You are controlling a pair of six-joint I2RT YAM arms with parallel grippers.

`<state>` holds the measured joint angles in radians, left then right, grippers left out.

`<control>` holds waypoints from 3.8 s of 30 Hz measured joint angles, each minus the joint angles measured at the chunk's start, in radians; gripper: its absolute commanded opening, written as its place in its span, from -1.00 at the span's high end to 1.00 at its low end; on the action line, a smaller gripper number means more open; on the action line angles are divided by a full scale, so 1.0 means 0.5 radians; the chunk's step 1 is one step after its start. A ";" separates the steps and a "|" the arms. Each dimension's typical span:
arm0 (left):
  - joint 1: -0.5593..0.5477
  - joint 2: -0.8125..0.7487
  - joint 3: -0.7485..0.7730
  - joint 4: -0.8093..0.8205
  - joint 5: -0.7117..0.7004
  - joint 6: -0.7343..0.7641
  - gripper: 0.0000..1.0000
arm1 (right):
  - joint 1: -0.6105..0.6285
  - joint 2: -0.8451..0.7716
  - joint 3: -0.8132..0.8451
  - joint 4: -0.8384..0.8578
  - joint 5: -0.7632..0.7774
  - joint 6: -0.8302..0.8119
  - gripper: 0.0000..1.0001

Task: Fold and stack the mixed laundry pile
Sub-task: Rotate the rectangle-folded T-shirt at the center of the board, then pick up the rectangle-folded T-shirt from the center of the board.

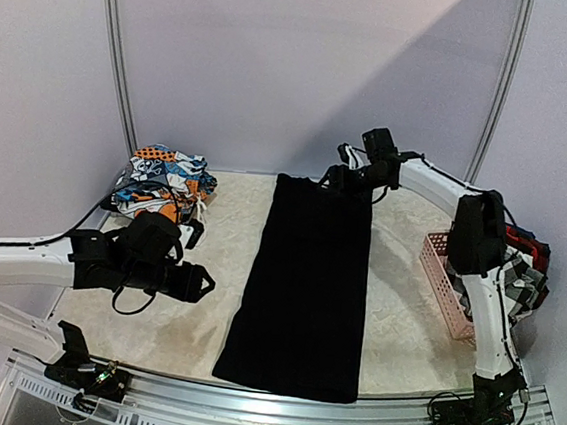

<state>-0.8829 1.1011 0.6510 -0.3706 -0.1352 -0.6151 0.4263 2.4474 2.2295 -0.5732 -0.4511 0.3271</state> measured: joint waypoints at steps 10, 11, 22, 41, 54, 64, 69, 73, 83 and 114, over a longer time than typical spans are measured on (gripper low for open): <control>-0.079 -0.080 -0.217 -0.005 0.198 -0.050 -0.03 | 0.645 -1.482 -1.621 0.324 0.629 0.240 -0.47; -0.090 -0.076 -0.237 0.003 0.216 -0.055 -0.03 | 0.694 -1.569 -1.772 0.343 0.685 0.296 -0.47; -0.259 0.037 -0.323 0.114 0.317 -0.118 0.02 | 1.007 -2.174 -2.845 0.220 0.954 0.800 -0.40; -0.478 0.062 -0.452 0.105 0.459 -0.302 0.07 | 1.345 -3.094 -3.850 0.517 0.585 1.634 -0.15; -0.497 0.104 -0.485 0.201 0.497 -0.360 0.09 | 1.530 -2.646 -3.856 1.021 0.536 1.788 0.31; -0.500 0.155 -0.515 0.304 0.525 -0.367 0.06 | 1.534 -2.464 -3.820 1.106 0.471 1.764 0.98; -0.504 0.179 -0.519 0.361 0.526 -0.374 0.06 | 1.534 -2.472 -3.818 1.072 0.471 1.750 1.00; -0.505 0.215 -0.519 0.427 0.526 -0.375 0.06 | 1.534 -2.516 -3.818 1.006 0.479 1.744 1.00; -0.536 0.314 -0.502 0.566 0.558 -0.407 0.14 | 1.534 -2.542 -3.819 0.961 0.504 1.743 1.00; -0.728 0.388 -0.361 0.552 0.651 -0.500 1.00 | 1.534 -2.898 -3.561 0.277 0.707 1.609 1.00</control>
<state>-1.2469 1.2949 0.4706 -0.0948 0.1902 -0.8650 1.1934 0.9981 0.4488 -0.4347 -0.0975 1.1316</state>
